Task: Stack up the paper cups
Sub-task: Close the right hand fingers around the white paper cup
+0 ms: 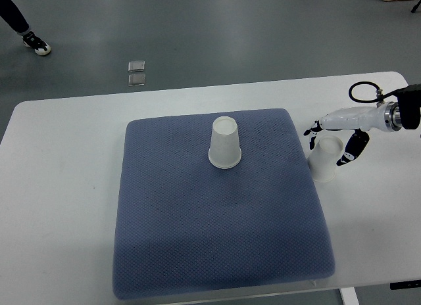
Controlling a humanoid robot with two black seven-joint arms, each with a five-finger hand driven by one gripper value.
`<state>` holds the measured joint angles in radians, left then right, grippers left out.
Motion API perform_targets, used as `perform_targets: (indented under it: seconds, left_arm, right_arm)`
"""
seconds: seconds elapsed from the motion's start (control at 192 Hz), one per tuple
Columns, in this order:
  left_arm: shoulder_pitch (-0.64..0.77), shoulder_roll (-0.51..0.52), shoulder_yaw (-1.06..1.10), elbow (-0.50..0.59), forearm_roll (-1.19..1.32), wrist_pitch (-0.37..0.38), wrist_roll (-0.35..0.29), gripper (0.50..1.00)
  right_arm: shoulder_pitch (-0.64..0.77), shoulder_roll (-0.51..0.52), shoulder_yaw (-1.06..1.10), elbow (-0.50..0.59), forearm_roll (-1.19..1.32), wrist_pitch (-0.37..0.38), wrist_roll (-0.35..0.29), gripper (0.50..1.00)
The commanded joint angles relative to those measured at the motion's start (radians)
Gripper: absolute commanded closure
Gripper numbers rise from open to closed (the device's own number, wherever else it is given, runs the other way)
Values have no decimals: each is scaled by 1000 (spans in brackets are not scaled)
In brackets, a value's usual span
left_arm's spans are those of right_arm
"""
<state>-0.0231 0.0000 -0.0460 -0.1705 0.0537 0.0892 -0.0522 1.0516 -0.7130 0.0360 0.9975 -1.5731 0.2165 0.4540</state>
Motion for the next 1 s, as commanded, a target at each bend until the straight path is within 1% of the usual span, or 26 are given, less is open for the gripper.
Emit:
perform_targets:
  seconds: [0.0, 0.047, 0.24, 0.438, 0.652, 0.756, 0.824, 0.887, 0.923, 0.996]
  left_arm:
    - [-1, 0, 0, 0, 0, 0, 0, 500]
    - [0, 0, 0, -1, 0, 0, 0, 500]
    - [0, 0, 0, -1, 0, 0, 0, 500]
    - [0, 0, 0, -1, 0, 0, 0, 500]
    - [0, 0, 0, 0, 0, 0, 0, 500]
    - [0, 0, 0, 0, 0, 0, 0, 500]
    - [0, 0, 0, -1, 0, 0, 0, 500]
    - [0, 0, 0, 0, 0, 0, 0, 500]
    - [0, 0, 0, -1, 0, 1, 0, 500]
    - [0, 0, 0, 0, 0, 0, 0, 500]
  right_arm:
    - [-4, 6, -11, -2, -8, -37, -1, 593]
    - [-4, 6, -18, -2, -7, -54, -1, 591]
    - [-24, 15, -25, -13, -7, -82, -1, 597]
    - [-53, 32, -24, -19, 1, -140, -1, 599]
    - [-68, 37, -24, -37, 4, -158, -1, 607]
    - [-71, 37, -24, -42, 2, -158, -1, 638]
    - [-71, 37, -24, -42, 4, -158, 0, 693]
    - [-71, 35, -24, -42, 5, -158, 0, 709]
    - [-71, 37, -24, -42, 7, -157, 0, 736]
    - [-71, 37, -24, -42, 8, -155, 0, 758]
